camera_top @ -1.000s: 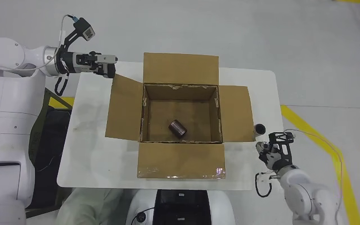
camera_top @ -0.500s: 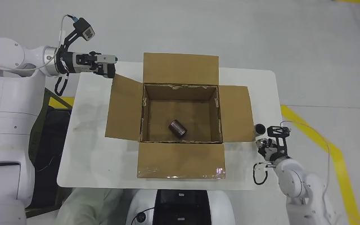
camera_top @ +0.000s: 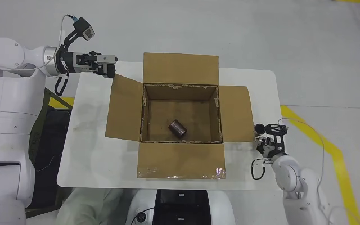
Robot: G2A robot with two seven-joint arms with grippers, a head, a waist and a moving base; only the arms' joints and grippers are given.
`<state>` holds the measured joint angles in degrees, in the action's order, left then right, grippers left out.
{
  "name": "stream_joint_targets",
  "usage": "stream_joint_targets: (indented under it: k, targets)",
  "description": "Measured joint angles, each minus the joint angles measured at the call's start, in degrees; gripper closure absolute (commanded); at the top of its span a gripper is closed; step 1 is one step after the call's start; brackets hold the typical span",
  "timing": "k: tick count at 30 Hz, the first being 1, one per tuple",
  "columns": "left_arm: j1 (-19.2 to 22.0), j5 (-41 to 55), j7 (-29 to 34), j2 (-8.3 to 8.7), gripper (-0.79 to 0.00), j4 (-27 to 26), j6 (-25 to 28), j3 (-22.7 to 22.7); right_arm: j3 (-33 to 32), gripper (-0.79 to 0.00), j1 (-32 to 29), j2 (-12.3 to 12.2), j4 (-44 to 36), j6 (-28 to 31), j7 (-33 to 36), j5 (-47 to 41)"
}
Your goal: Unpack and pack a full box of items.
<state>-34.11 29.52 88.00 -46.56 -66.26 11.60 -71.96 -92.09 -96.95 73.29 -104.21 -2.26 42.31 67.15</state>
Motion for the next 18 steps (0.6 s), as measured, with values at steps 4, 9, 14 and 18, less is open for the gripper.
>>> stream_joint_targets:
  k: [4, 9, 14, 18]
  targets:
    - [0.0, 0.0, 0.0, 0.00, -0.785, 0.0, 0.0, 0.0, 0.2, -0.437, 0.2, -0.1, 0.5, -0.2, -0.1, 0.1]
    - [0.0, 0.0, 0.0, 0.00, -0.785, 0.0, 0.0, 0.0, 0.1, -0.785, 0.1, -0.1, 0.3, -0.4, -0.2, -0.5]
    - [0.0, 0.0, 0.0, 0.00, -0.785, 0.0, 0.0, 0.0, -1.7, -0.739, -1.6, -0.3, -3.2, -0.7, -0.8, -0.6]
    - [0.0, 0.0, 0.0, 0.00, -0.785, 0.0, 0.0, 0.0, -3.7, -0.742, -4.2, -0.5, -8.3, -1.0, -1.1, -0.8]
